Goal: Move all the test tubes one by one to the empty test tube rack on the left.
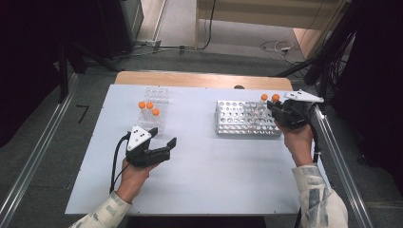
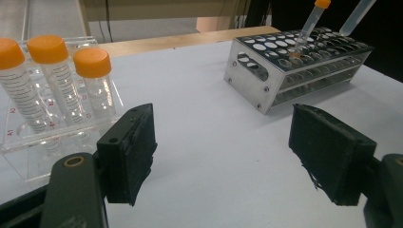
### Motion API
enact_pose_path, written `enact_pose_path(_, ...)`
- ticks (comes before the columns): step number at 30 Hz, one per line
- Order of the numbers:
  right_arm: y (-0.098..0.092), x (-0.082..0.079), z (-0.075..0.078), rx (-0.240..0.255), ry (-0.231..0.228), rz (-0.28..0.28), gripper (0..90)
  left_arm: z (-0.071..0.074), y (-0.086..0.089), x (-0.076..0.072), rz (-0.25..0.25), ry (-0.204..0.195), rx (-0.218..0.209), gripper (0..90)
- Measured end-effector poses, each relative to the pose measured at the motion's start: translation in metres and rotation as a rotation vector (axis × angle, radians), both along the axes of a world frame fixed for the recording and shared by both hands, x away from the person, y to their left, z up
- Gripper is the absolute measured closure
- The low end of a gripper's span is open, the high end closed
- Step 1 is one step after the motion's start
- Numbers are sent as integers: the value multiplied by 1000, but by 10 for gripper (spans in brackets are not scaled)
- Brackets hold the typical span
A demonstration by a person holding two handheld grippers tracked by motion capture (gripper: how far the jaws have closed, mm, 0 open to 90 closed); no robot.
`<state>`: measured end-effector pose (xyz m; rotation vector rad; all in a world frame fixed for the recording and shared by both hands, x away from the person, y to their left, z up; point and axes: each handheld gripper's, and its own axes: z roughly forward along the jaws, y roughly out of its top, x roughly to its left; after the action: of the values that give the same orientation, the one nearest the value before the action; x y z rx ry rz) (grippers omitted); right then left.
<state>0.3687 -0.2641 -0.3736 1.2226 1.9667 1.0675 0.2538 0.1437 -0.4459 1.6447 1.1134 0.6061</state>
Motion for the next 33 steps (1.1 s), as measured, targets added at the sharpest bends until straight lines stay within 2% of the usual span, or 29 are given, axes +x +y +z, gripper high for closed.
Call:
enact_pose_path(9,42,-37,-12,20,34,196,718,0,-2,-1,-5,0,0,239)
enact_pose_path(16,77,-48,-29,35,77,325,718,0,-2,-2,-11,-3,-2,239)
enact_pose_path(21,96,-52,-41,29,104,376,718,0,-2,-2,-12,-2,-3,239)
enact_pose_path(33,131,-65,-56,1,142,476,718,2,-6,-5,-31,-9,-13,240)
